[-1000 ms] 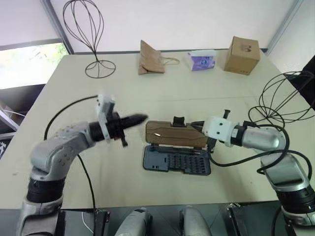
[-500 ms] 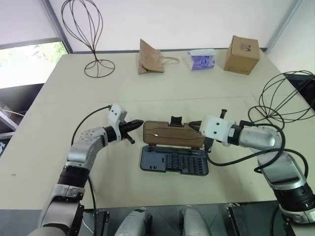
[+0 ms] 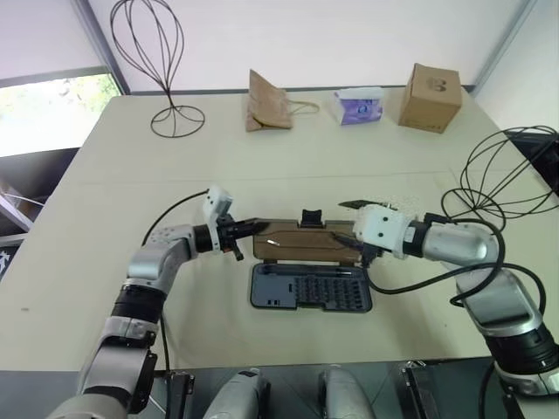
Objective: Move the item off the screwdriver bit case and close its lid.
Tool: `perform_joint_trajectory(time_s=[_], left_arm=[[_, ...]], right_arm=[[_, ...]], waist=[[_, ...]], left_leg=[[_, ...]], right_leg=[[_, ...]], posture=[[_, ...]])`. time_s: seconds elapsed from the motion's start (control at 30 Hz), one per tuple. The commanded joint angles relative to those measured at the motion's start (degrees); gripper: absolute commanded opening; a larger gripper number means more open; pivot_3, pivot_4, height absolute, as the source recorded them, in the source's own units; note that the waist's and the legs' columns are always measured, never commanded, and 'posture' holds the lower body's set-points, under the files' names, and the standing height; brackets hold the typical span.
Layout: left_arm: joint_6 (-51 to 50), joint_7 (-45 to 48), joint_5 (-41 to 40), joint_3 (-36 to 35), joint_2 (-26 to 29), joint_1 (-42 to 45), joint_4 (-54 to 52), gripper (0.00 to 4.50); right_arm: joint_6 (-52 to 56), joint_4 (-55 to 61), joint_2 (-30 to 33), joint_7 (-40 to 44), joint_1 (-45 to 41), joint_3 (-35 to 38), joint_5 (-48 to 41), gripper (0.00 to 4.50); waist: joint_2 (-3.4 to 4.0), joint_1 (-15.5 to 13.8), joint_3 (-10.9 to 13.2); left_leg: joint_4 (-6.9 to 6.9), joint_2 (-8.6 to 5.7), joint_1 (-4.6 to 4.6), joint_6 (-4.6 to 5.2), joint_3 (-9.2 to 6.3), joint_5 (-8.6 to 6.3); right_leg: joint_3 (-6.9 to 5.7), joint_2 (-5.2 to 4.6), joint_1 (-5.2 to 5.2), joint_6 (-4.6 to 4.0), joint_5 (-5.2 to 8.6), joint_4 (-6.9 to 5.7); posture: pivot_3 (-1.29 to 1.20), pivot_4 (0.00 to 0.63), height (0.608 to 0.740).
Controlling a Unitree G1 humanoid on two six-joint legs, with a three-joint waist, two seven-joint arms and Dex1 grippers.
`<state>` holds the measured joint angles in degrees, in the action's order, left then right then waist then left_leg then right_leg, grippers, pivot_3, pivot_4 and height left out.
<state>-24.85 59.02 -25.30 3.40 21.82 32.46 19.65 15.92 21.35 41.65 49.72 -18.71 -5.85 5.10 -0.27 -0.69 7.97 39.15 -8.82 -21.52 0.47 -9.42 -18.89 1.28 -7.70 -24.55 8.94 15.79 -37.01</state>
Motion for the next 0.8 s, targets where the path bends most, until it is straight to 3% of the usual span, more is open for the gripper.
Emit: perform_joint_trajectory(time_s=[0.03,0.1,0.17,0.3,0.43,0.57,0.8], left_arm=[[0.9,2.3,0.6,-0.3,0.8,2.2,0.7,0.0],[0.7,3.5,0.4,-0.7,1.4,2.9,1.0,0.0],[-0.5,5.1,-0.4,-0.8,1.8,3.7,0.4,0.0],[-7.5,13.0,-2.8,3.7,5.0,3.1,-8.8,0.0],[-12.3,21.7,-4.7,10.2,10.8,-0.6,-21.0,0.0],[-9.7,28.2,-2.2,14.5,18.2,-3.4,-27.1,0.0],[-9.6,16.9,-4.1,3.8,11.7,9.5,-14.9,0.0]], right_arm=[[20.9,9.8,7.3,7.5,-3.6,11.0,-14.2,4.38],[39.3,15.1,12.0,13.7,-5.1,21.9,-31.7,4.38],[49.2,15.8,12.2,14.5,-8.3,31.6,-45.4,4.38],[54.4,14.4,11.0,8.0,-12.0,36.6,-51.3,4.38],[52.6,15.0,12.6,5.5,-7.8,34.6,-51.1,4.38],[50.3,16.2,14.0,5.0,-4.1,31.5,-51.5,4.38],[48.3,29.2,13.1,1.7,6.4,17.8,-53.1,4.38]], waist=[[0.14,-0.2,0.2],[0.11,-0.2,0.2],[0.05,-0.1,0.3],[-0.11,0.0,0.3],[-0.09,0.0,0.4],[-0.05,0.0,0.4],[-0.24,-1.5,0.5]], left_leg=[[0.01,0.0,0.0,0.0,0.0,0.0],[0.11,-0.06,-0.22,0.01,-0.04,0.01],[0.09,-0.02,-0.27,0.02,-0.11,0.0],[0.03,0.11,-0.24,0.02,-0.15,-0.01],[0.04,0.07,-0.25,0.03,-0.07,-0.02],[0.02,0.08,-0.23,0.04,-0.04,-0.02],[0.22,0.09,-0.3,0.01,-0.04,0.01]], right_leg=[[0.0,0.0,-0.01,0.0,0.0,-0.01],[0.0,-0.05,-0.09,0.0,0.0,0.03],[-0.04,-0.04,-0.1,-0.01,-0.01,0.07],[-0.1,-0.03,-0.06,-0.01,-0.01,0.14],[-0.04,-0.07,-0.07,-0.01,-0.01,0.09],[-0.04,-0.06,-0.1,-0.01,-0.01,0.07],[-0.08,-0.01,-0.05,-0.01,-0.01,0.1]], posture=[[0.0,0.15,0.74],[0.0,0.15,0.74],[0.0,0.15,0.74],[0.0,0.15,0.74],[0.0,0.15,0.74],[0.0,0.15,0.74],[0.0,0.15,0.74]])
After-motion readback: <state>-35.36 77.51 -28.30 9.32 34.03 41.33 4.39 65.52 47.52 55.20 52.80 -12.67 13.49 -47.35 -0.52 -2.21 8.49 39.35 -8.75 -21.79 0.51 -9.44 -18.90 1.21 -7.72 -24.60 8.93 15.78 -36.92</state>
